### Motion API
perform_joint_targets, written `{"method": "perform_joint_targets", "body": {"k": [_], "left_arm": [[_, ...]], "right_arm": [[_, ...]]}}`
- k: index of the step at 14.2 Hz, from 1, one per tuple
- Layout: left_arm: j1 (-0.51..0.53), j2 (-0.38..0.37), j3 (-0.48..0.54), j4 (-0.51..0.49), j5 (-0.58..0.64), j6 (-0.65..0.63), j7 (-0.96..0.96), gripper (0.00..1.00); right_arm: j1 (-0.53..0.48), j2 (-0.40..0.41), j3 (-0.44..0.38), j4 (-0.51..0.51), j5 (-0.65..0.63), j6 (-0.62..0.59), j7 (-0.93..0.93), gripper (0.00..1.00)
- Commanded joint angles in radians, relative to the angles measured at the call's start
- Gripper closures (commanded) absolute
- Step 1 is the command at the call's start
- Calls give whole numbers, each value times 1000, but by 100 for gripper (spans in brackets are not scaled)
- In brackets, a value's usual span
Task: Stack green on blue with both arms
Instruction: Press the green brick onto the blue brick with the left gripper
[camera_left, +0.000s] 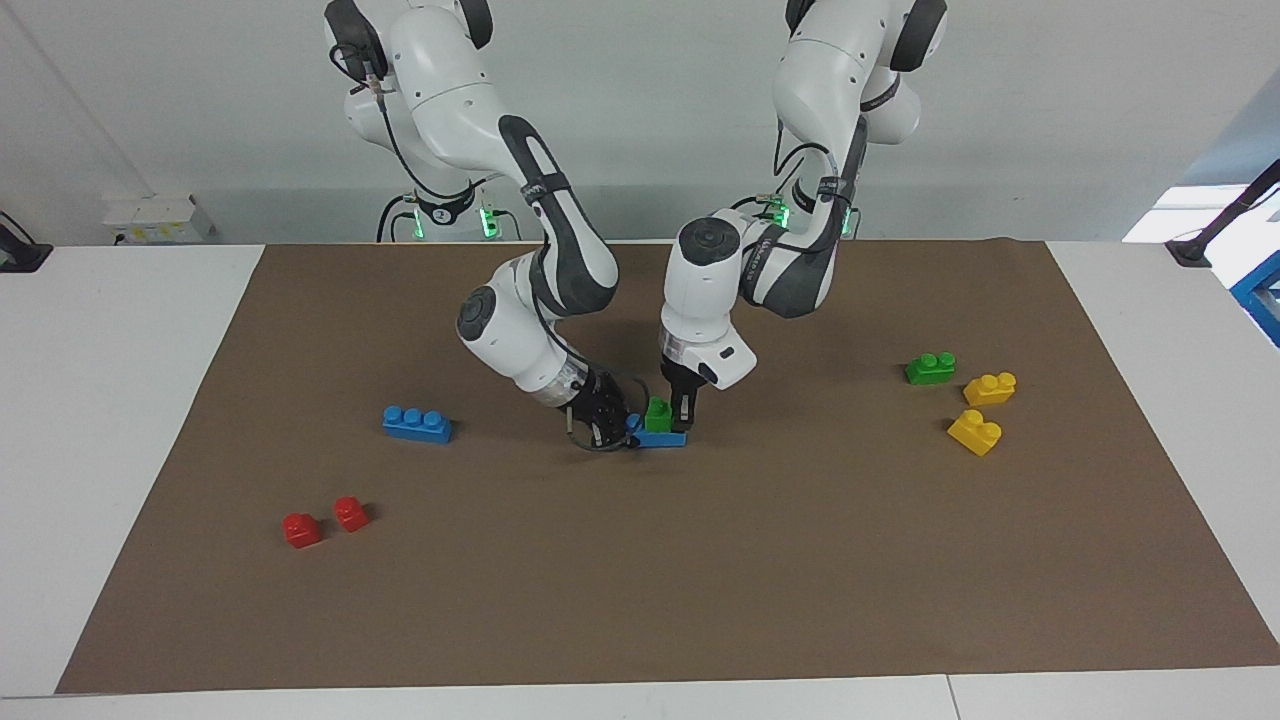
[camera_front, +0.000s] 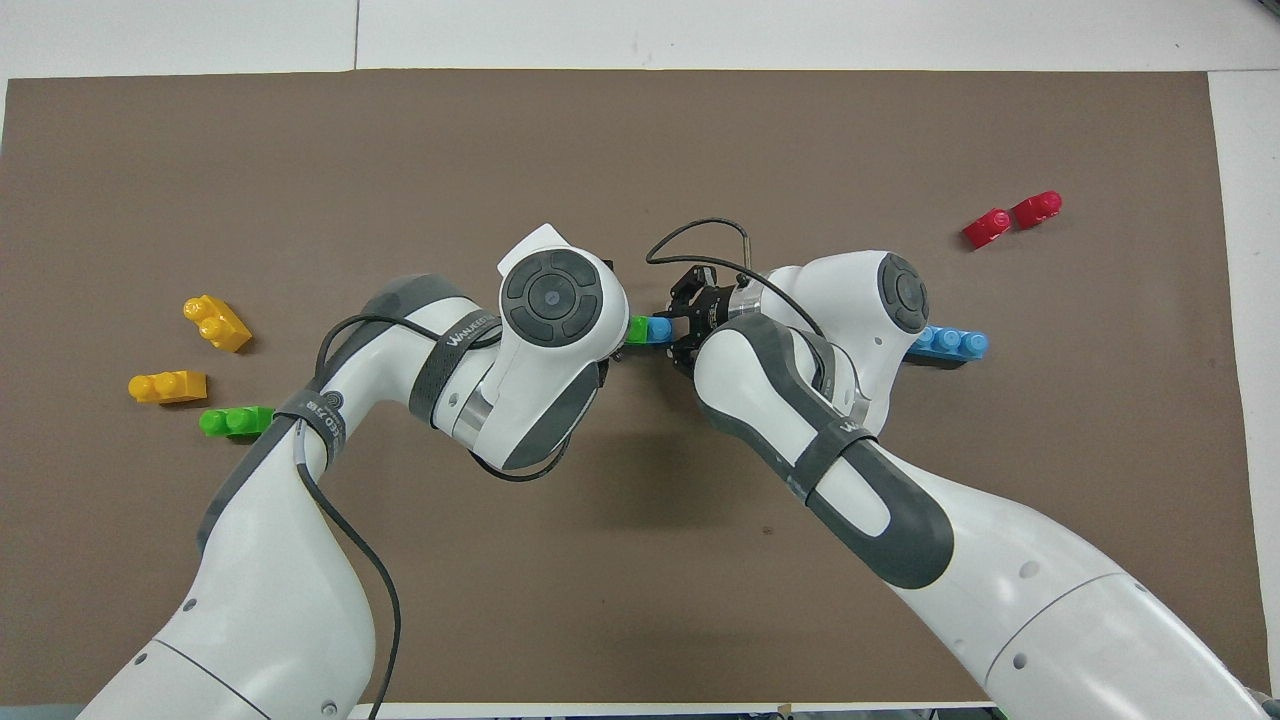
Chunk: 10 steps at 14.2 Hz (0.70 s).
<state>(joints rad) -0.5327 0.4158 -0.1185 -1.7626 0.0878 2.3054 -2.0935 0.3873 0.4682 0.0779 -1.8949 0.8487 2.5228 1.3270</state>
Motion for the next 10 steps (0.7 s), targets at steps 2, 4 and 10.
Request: {"method": "perform_joint_targets", "body": {"k": [2,4,10], "left_arm": [[-10,14,20,-28,35,54,-5,100],[-13,12,20,-20,36,40,-2,0],[11,-77,19,-26,35,-47,79,0]], "right_arm": [[-1,-16,2,-21,33,8,-34,100],[-1,-17,2,-30,33,11,-38,100],[-1,-19,2,-39,33,21,-43,75]]}}
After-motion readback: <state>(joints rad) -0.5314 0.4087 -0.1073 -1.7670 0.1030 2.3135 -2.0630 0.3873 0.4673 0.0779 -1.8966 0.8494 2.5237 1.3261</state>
